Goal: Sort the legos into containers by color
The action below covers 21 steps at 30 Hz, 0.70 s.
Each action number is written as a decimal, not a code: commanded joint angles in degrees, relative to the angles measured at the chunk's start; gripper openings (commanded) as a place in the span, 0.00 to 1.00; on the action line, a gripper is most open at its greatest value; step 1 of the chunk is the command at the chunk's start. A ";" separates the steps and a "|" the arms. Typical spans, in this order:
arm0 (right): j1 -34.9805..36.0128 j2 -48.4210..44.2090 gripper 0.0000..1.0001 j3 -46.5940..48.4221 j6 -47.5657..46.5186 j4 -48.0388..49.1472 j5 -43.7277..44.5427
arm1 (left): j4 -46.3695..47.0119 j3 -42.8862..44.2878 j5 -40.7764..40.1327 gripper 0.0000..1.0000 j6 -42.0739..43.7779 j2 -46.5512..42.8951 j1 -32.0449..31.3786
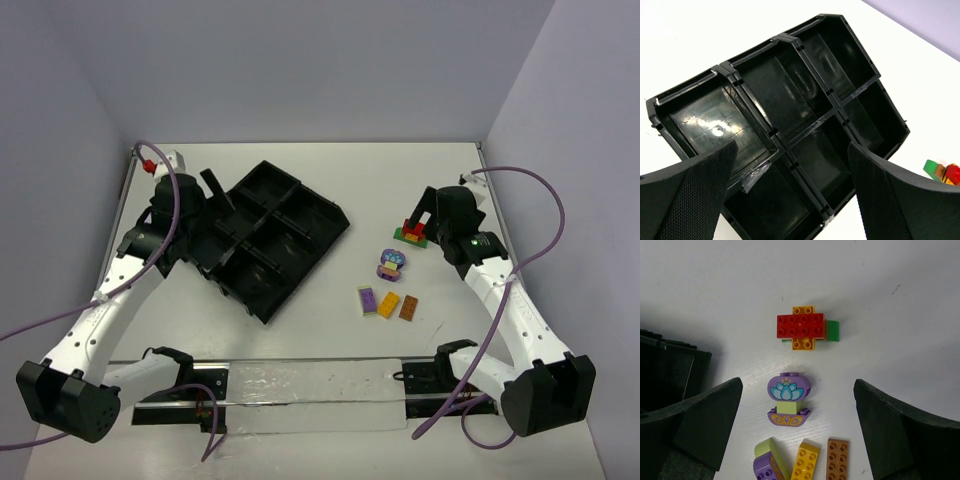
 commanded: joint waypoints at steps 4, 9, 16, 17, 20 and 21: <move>0.13 1.53 1.00 -0.53 -2.93 2.76 0.85 | 2.00 0.69 -0.40 0.99 -2.27 -2.07 -0.23; 0.07 8.11 1.00 2.84 -5.28 2.66 0.46 | 1.59 1.20 -0.46 0.99 -1.90 -1.39 -0.23; -0.19 18.91 1.00 9.06 -7.58 3.99 -3.13 | 1.04 0.95 0.27 0.99 -1.80 -1.54 -0.32; -0.19 19.90 1.00 9.62 -7.44 4.06 -3.02 | 0.93 0.98 0.36 0.99 -1.53 -1.50 -0.32; -0.37 22.44 1.00 10.64 -7.25 4.41 -3.16 | 0.27 1.56 0.69 0.99 -0.97 -1.11 -0.32; -0.45 22.96 1.00 10.64 -7.59 4.75 -3.50 | 0.27 1.56 0.70 0.99 -0.80 -0.93 -0.32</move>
